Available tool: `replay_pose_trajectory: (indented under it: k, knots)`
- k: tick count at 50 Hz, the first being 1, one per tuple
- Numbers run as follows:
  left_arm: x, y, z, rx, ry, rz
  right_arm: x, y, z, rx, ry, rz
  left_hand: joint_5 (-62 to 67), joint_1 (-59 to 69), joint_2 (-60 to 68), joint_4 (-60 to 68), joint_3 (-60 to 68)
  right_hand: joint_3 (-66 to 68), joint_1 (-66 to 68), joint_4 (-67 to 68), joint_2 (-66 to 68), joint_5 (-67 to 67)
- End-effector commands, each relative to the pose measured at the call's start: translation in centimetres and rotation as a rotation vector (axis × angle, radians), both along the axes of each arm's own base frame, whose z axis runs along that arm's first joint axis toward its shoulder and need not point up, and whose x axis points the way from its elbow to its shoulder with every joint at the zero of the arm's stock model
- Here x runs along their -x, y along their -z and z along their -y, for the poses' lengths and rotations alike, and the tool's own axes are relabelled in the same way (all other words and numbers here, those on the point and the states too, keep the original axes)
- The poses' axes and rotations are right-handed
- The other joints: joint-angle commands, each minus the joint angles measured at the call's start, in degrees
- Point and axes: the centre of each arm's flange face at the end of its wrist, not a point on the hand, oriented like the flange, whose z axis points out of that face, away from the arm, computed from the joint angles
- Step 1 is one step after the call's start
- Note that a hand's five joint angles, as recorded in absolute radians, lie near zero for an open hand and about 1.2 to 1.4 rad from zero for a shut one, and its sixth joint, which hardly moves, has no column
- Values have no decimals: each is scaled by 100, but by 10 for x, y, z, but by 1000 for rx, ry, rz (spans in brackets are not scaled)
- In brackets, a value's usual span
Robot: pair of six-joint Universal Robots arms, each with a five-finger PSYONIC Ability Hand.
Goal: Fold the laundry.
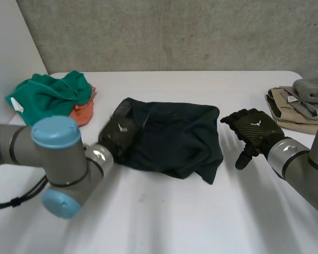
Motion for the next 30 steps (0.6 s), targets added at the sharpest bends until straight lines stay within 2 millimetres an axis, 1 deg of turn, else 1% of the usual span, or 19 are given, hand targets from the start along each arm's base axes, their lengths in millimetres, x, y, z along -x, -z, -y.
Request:
replay_pose_trajectory:
  k: [1, 3, 4, 7, 8, 9, 11, 12, 15, 16, 19, 20, 23, 24, 26, 27, 28, 29, 30]
  knots:
    - [-7, -107, 61, 413, -179, -224, 1, -2, 1, 16, 16, -17, 1468, 1385, 1186, 1166, 1212, -218, -278, -234, -214, -289]
    - [-11, -140, 71, 520, -206, -286, 1, -4, -1, 21, 13, -16, 1468, 1385, 1186, 1166, 1212, -218, -278, -234, -214, -289]
    - [-11, -167, 77, 600, -204, -343, 1, -5, -1, 22, 13, -16, 1468, 1385, 1186, 1166, 1212, -218, -278, -234, -214, -289]
    - [-8, -201, 82, 683, -177, -423, 1, -8, -3, 31, 13, -14, 1468, 1385, 1186, 1166, 1212, -218, -278, -234, -214, -289]
    - [-3, -216, 81, 704, -131, -479, 1, -10, -4, 35, 13, -12, 1468, 1385, 1186, 1166, 1212, -218, -278, -234, -214, -289]
    - [0, -222, 81, 711, -103, -509, 1, -10, -4, 37, 13, -11, 1468, 1385, 1186, 1166, 1212, -218, -278, -234, -214, -289]
    - [5, -226, 81, 693, -43, -559, 1, -11, -4, 39, 15, -6, 1468, 1385, 1186, 1166, 1212, -218, -278, -234, -214, -289]
    - [11, -221, 82, 649, 22, -601, 2, -12, -4, 39, 16, -6, 1468, 1385, 1186, 1166, 1212, -218, -278, -234, -214, -289]
    - [27, -207, 79, 556, 139, -656, 6, -12, -2, 40, 30, -5, 1468, 1385, 1186, 1166, 1212, -218, -278, -234, -214, -289]
    - [41, -197, 72, 492, 226, -687, 7, -12, -2, 40, 34, -5, 1468, 1385, 1186, 1166, 1212, -218, -278, -234, -214, -289]
    - [63, -175, 61, 389, 340, -711, 7, -14, -2, 52, 35, -2, 1468, 1385, 1186, 1166, 1212, -218, -278, -234, -214, -289]
    - [78, -158, 51, 319, 405, -716, 7, -15, -2, 54, 37, -1, 1468, 1385, 1186, 1166, 1212, -218, -278, -234, -214, -289]
    - [96, -136, 36, 228, 475, -719, 8, -20, -1, 82, 46, 7, 1468, 1385, 1186, 1166, 1212, -218, -278, -234, -214, -289]
    - [108, -123, 25, 178, 512, -716, 9, -21, 0, 89, 53, 8, 1468, 1385, 1186, 1166, 1212, -218, -278, -234, -214, -289]
    - [115, -107, 17, 125, 530, -707, 13, -24, 5, 115, 86, 7, 1468, 1385, 1186, 1166, 1212, -218, -278, -234, -214, -289]
    - [119, -100, 13, 101, 538, -702, 16, -24, 7, 122, 102, 4, 1037, 954, 756, 736, 781, -218, -278, -234, -214, -289]
    - [126, -87, 3, 59, 553, -689, 19, -25, 11, 134, 120, -1, -1032, -1115, -1314, -1334, -1288, -218, -278, -234, -214, -289]
    - [128, -80, -2, 37, 559, -680, 27, -26, 17, 151, 158, -7, -2169, -2252, -2450, -2470, -2424, -218, -278, -234, -214, -289]
    - [131, -75, -9, 18, 566, -671, 30, -27, 20, 157, 174, -8, -3113, -3196, -3394, -3414, -3368, -218, -278, -234, -214, -289]
